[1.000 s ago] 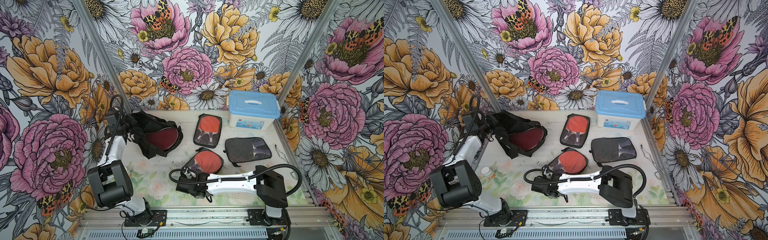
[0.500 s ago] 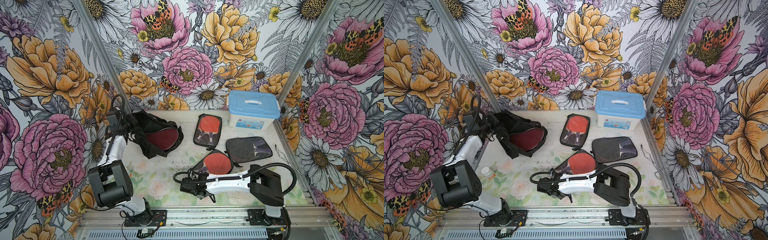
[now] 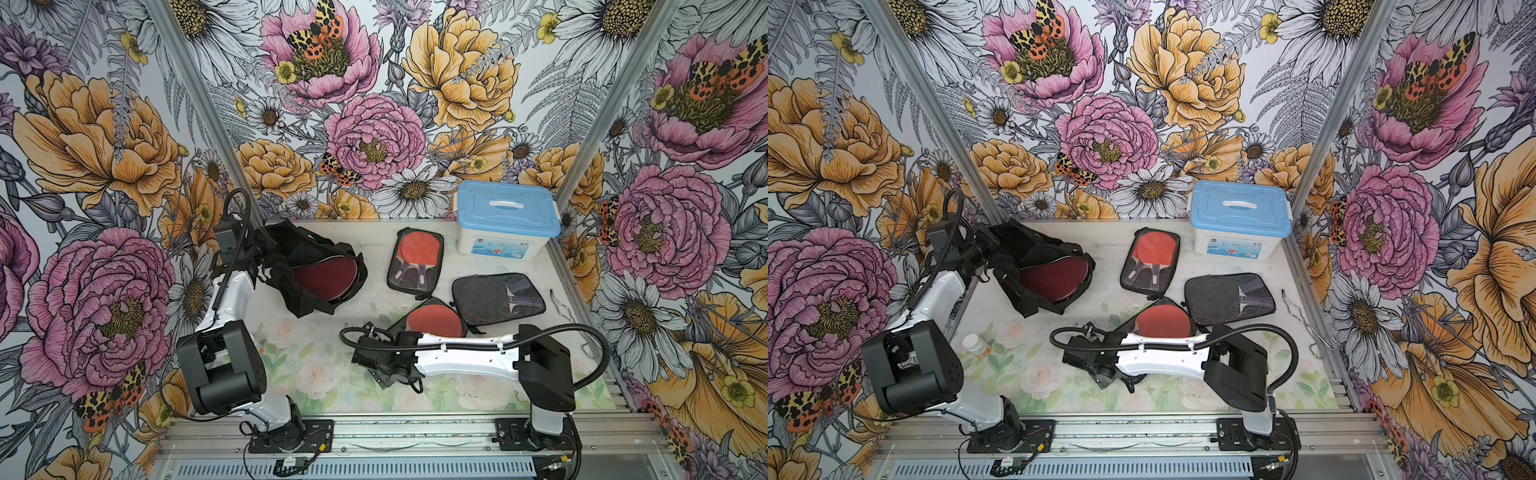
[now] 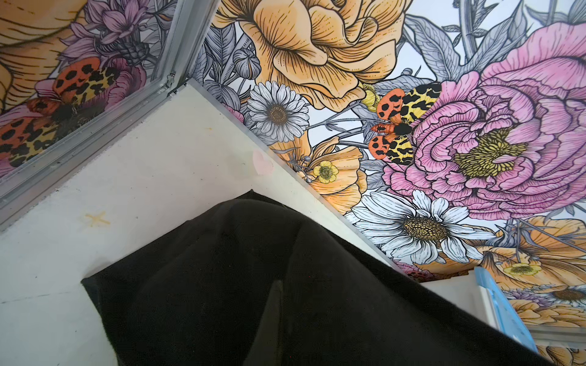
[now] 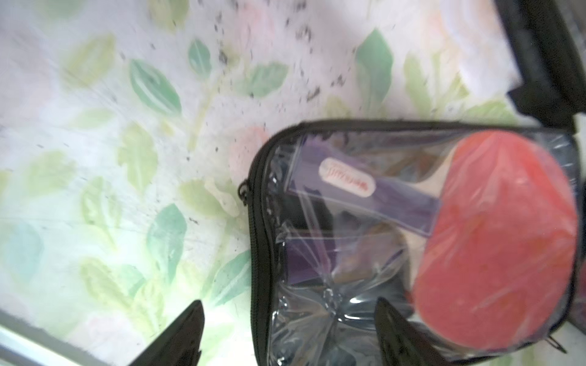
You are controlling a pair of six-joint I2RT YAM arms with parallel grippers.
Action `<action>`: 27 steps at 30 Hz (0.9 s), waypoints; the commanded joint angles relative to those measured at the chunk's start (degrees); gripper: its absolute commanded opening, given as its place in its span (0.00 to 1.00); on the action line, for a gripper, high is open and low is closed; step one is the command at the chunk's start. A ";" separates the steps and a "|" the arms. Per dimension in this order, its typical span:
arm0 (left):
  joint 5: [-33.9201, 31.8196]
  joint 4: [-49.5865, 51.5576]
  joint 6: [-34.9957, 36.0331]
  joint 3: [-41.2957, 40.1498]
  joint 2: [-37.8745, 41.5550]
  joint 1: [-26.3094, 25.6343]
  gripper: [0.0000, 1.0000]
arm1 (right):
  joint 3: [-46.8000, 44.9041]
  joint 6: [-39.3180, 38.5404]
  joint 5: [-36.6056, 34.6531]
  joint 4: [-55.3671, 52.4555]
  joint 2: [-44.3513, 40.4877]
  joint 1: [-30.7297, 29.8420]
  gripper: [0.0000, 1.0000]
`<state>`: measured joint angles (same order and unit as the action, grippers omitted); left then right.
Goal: Remove the ping pong set from the canvas bag
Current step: Place the ping pong set at the center of the board.
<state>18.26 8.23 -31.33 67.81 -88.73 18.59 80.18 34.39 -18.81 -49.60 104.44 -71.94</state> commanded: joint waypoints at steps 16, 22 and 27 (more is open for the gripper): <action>-4.94 3.79 12.41 1.12 6.57 -10.63 0.00 | 5.65 2.35 12.10 31.34 -11.91 15.59 0.78; -7.19 5.14 15.60 2.45 10.62 -16.66 0.00 | 8.53 3.51 20.13 33.28 -8.18 17.69 0.77; -7.56 5.26 12.75 1.92 12.64 -17.82 0.00 | 6.70 1.22 24.32 33.40 -7.16 17.96 0.77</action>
<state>11.33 14.46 -17.39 68.23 -78.50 1.15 87.37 36.73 0.97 -17.67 96.49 -54.28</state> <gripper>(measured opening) 0.046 0.771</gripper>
